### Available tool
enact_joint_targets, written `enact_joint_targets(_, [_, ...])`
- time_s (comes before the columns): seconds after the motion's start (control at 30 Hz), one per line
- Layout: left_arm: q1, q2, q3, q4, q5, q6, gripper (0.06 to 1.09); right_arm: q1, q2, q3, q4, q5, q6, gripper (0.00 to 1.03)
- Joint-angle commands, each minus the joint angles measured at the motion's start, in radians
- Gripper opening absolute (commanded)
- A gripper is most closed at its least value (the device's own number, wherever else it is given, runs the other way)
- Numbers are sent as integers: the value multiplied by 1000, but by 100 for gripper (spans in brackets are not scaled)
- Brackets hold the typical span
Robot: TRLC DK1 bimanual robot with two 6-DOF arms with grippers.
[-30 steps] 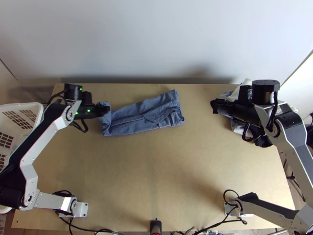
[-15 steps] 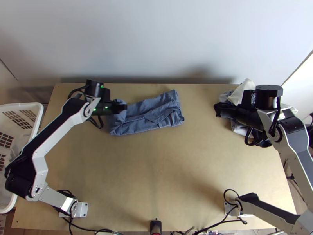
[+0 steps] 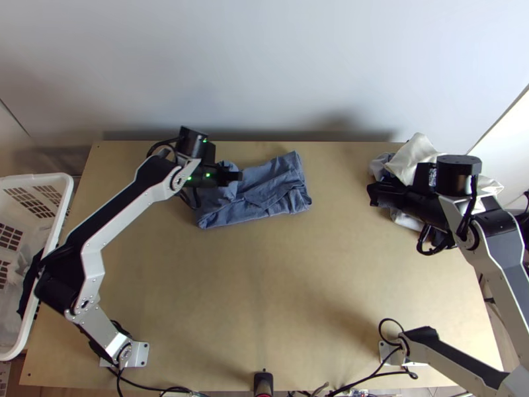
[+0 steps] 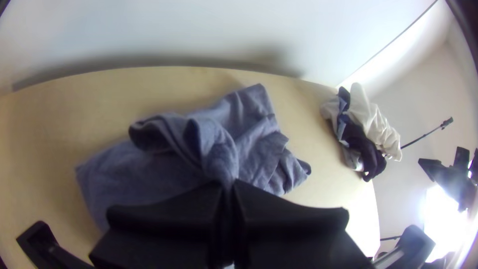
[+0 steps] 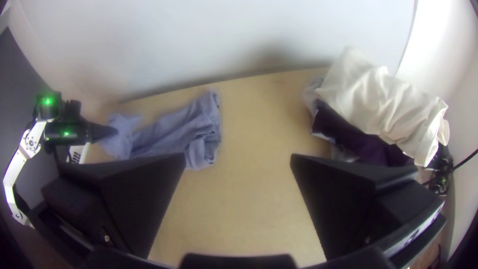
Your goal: Fold the t-shirt
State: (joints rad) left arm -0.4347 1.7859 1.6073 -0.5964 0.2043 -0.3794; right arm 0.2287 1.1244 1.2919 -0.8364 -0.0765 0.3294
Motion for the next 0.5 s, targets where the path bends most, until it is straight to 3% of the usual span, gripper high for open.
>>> enact_joint_targets(0.0, [-55,78,112,-8,-11,-7,9,-12,-23,-34,5,0,3,98])
enact_joint_targets(0.47, [-165,273,358,-17,-36,-62,9,-29,-44,-69,16,0,5,98])
